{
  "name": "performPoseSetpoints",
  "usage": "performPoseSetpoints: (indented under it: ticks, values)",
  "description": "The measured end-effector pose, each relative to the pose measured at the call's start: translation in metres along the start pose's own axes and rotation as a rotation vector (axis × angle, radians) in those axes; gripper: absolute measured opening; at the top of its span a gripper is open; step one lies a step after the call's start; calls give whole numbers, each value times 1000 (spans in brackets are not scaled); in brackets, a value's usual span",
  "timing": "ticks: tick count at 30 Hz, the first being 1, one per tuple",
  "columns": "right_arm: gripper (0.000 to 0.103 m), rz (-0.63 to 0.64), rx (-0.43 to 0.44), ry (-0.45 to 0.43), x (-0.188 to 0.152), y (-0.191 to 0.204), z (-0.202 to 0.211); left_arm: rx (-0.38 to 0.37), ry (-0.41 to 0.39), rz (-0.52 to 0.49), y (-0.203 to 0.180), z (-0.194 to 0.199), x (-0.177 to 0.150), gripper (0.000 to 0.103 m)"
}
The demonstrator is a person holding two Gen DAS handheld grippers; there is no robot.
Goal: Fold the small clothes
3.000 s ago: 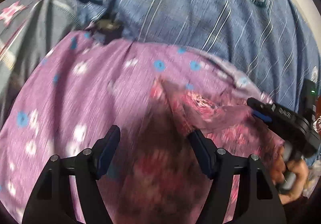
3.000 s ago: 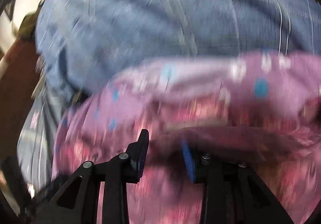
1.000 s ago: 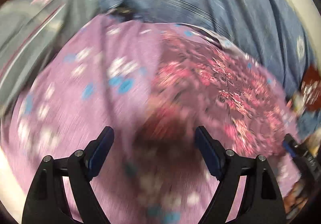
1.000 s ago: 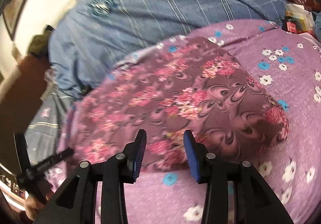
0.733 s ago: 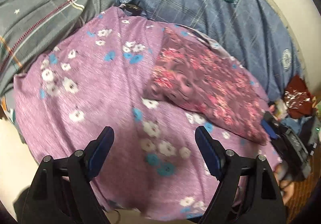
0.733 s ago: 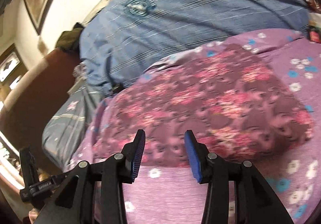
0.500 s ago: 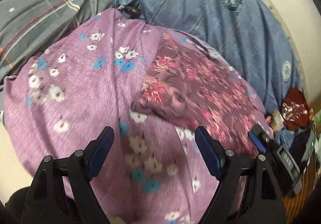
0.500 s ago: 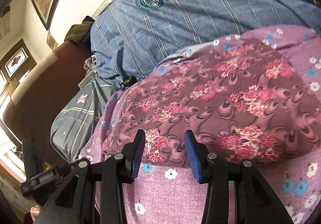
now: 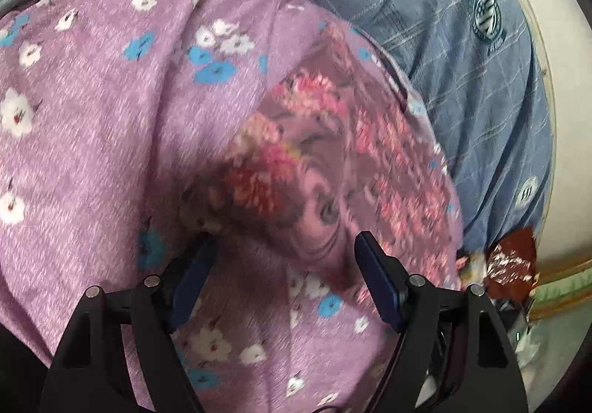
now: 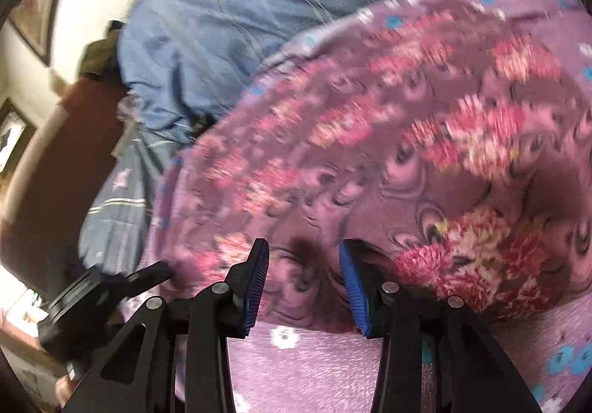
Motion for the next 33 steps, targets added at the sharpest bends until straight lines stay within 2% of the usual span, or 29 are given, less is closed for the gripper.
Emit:
performPoseSetpoints:
  ticks: [5,8,11,14,17,18,20,21,23,24,27,33]
  values:
    - [43,-21,1,-57,9,-8,15,-30,-21,31,-9,-4,10,76]
    - [43,-17,-4,-61,11,-10,19,-30,-38,58,-11,-9,12,54]
    - [43,-7,0,-52,10,-10,18,-7,-50,28,-14,-13,12,41]
    - [43,-3,-13,-28,8,-9,13,-12,-52,60,-11,-19,12,41]
    - [43,-13,-16,-20,6,-11,10,-25,-52,96,-11,-24,12,51]
    - [42,-13,-16,-20,6,-11,10,-25,-55,98,-13,-25,13,51]
    - [42,-11,-17,-22,5,-11,10,-2,-58,74,-17,-25,13,50]
    - [42,-11,-20,-22,5,-12,9,13,-67,59,-18,-24,14,37]
    - [42,-14,-23,-20,5,-12,9,44,-85,21,-23,-22,14,22]
    - [42,-15,-24,-21,5,-13,9,50,-93,2,-26,-20,15,18]
    - [42,-25,-23,-28,6,-15,10,55,-121,-69,-41,-11,16,13]
    - [42,-64,-21,-64,16,-24,22,40,-177,-237,-86,9,17,10]
Point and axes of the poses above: each gripper's, at about its wrist camera, not at the fingertips, and z roughly against the way its jaws point, y to its left, x to its top, the point moved 4 cm from there along -z, roughly the way its jaws point, and after that the axes turned 12 degrees about -y, right-handed, at the moved point
